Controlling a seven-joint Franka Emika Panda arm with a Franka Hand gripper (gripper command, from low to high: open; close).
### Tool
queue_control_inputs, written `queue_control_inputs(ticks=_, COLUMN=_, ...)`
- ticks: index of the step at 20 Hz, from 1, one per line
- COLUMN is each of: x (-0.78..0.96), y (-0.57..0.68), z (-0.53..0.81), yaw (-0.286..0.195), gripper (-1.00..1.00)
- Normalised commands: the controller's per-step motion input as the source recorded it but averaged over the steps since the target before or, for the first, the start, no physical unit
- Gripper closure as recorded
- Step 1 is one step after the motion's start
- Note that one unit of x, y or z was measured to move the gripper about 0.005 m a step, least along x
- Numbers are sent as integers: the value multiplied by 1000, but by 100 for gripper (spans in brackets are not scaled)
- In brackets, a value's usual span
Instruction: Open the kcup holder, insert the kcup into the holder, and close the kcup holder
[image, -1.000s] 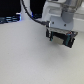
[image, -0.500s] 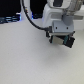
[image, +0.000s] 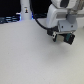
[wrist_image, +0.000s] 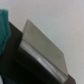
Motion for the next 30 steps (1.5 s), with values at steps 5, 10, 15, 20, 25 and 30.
queue_control_inputs(ticks=5, x=-450, y=485, z=58, yaw=99, gripper=-100)
queue_control_inputs(ticks=10, x=-556, y=500, z=52, yaw=83, gripper=-100)
queue_control_inputs(ticks=15, x=-669, y=500, z=-50, yaw=73, gripper=-100)
queue_control_inputs(ticks=20, x=-721, y=517, z=-50, yaw=70, gripper=-100)
queue_control_inputs(ticks=25, x=-741, y=516, z=-22, yaw=66, gripper=-100)
queue_control_inputs(ticks=30, x=-732, y=520, z=0, yaw=61, gripper=-100)
